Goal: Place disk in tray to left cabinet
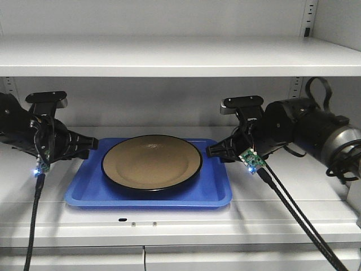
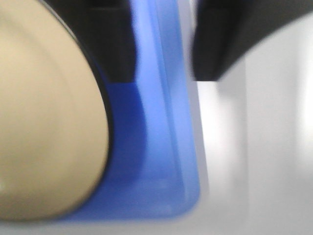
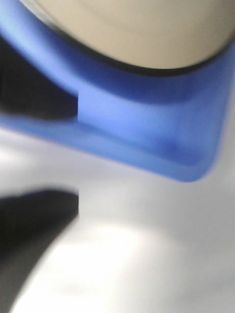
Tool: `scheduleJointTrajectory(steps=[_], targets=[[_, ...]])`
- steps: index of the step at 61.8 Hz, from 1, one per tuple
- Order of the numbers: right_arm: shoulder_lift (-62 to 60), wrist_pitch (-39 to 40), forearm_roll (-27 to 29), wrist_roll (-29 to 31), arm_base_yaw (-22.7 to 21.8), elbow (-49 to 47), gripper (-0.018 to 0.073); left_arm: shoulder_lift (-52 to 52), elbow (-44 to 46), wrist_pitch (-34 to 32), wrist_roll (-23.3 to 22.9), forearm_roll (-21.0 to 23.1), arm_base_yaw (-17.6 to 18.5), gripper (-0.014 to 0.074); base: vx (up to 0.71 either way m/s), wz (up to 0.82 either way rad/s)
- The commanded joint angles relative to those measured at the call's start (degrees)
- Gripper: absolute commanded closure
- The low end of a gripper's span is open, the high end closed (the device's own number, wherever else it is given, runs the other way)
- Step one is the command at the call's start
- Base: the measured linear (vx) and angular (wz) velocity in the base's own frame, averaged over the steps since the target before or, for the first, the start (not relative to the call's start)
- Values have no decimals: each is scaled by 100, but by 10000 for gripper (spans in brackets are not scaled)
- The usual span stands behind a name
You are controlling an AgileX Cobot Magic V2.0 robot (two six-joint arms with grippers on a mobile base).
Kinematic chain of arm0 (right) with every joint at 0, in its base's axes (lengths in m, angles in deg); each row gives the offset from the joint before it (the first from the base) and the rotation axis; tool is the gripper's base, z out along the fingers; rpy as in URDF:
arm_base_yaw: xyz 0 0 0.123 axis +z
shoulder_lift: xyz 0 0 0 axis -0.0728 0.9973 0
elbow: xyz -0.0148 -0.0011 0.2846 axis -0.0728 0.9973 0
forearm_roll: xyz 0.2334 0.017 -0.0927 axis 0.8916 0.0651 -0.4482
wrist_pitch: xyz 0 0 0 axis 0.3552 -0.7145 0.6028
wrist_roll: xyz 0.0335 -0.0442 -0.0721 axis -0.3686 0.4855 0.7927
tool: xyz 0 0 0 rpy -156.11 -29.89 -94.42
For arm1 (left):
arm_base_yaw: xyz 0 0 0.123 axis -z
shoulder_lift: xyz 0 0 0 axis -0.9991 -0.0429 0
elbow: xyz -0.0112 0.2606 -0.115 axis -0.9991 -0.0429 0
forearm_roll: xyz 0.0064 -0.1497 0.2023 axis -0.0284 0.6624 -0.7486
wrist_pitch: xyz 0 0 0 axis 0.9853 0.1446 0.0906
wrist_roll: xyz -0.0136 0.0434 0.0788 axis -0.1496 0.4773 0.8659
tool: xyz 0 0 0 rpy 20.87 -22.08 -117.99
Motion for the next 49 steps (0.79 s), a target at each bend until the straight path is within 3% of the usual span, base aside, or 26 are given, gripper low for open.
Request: scheduleJointTrajectory(steps=[1, 3, 12, 24, 34, 49], targets=[[-479, -198, -105, 6, -18, -203, 502, 440, 216, 266, -141, 106, 37, 536, 0, 0], [-522, -366, -100, 6, -18, -188, 571, 466, 217, 419, -165, 129, 37, 601, 0, 0], [-698, -1037, -31, -161, 14, -189, 571, 688, -46, 738, -161, 368, 54, 605, 0, 0], [-1126, -1383, -125, -260, 219, 133, 568, 1582, -1474, 237, -17, 417, 54, 603, 0, 0], [-2048, -439, -84, -601, 233, 1626, 568, 2677, -3100, -564, 49, 404, 54, 603, 0, 0], [-4083, 1568, -104, -586, 229, 4547, 565, 4446, -5075, -1285, 600, 404, 54, 603, 0, 0]])
